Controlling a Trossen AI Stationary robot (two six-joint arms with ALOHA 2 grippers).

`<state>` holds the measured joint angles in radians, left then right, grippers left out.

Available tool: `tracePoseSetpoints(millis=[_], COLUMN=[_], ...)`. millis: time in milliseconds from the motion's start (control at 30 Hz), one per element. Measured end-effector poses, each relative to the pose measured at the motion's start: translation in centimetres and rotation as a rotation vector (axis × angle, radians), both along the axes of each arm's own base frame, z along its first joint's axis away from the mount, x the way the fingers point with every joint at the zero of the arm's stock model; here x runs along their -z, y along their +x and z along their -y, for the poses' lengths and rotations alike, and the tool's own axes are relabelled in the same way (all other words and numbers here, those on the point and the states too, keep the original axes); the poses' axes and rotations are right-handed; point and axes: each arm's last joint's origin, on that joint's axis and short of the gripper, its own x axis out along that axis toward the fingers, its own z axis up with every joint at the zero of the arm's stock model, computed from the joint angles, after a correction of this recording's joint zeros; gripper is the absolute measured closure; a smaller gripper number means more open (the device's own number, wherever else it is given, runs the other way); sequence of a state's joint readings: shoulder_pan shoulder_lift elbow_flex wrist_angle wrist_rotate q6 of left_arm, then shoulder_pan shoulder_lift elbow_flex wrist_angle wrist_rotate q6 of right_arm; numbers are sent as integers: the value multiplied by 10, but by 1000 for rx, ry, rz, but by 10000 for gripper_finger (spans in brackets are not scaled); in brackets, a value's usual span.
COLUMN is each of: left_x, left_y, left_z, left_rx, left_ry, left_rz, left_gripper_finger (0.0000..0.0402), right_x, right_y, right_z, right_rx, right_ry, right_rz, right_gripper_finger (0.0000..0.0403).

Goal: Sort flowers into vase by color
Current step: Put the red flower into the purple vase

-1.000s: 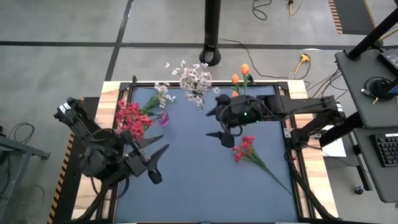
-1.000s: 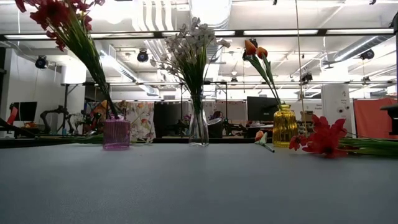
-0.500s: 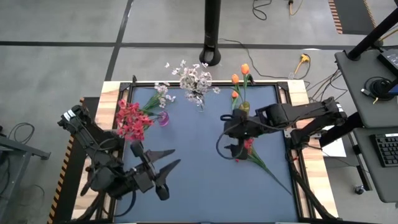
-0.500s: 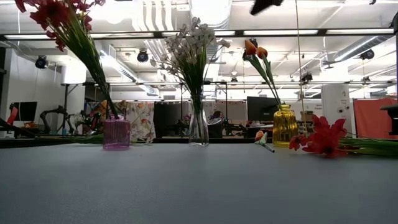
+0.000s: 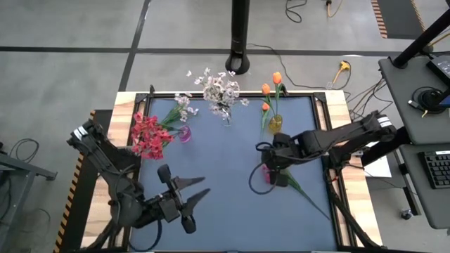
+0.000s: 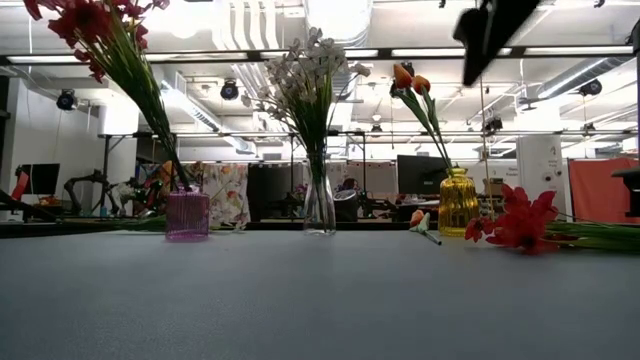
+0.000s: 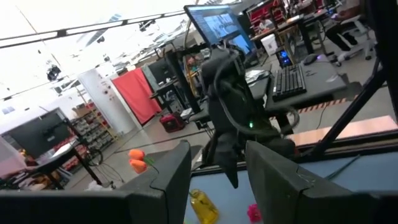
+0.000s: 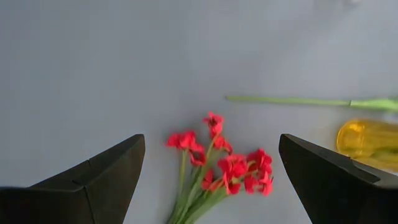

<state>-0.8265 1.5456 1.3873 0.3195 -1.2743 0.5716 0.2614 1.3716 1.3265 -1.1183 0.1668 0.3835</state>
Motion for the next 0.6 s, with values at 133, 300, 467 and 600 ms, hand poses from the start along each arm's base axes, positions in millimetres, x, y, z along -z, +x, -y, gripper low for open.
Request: tracePoseSetpoints(millis=[133,300,467,600], left_x=[5,19,39,57], left_y=[6,13,17,21], left_z=[7,15,21,19], left_rx=[-18,-19,-13,117], left_ry=[10,12,13,-1], left_rz=[-15,-34,-87,-187], left_gripper_finger=[265,265,265,265], right_x=[25,55,76,86], right_y=[-13,-35,-51,-57], right_z=[3,10,12,13], right_rx=[8,110,215,286], right_ry=[-5,-30,-19,-20], right_rz=[-22,-77,-135,-160], right_gripper_finger=[39,39,39,39])
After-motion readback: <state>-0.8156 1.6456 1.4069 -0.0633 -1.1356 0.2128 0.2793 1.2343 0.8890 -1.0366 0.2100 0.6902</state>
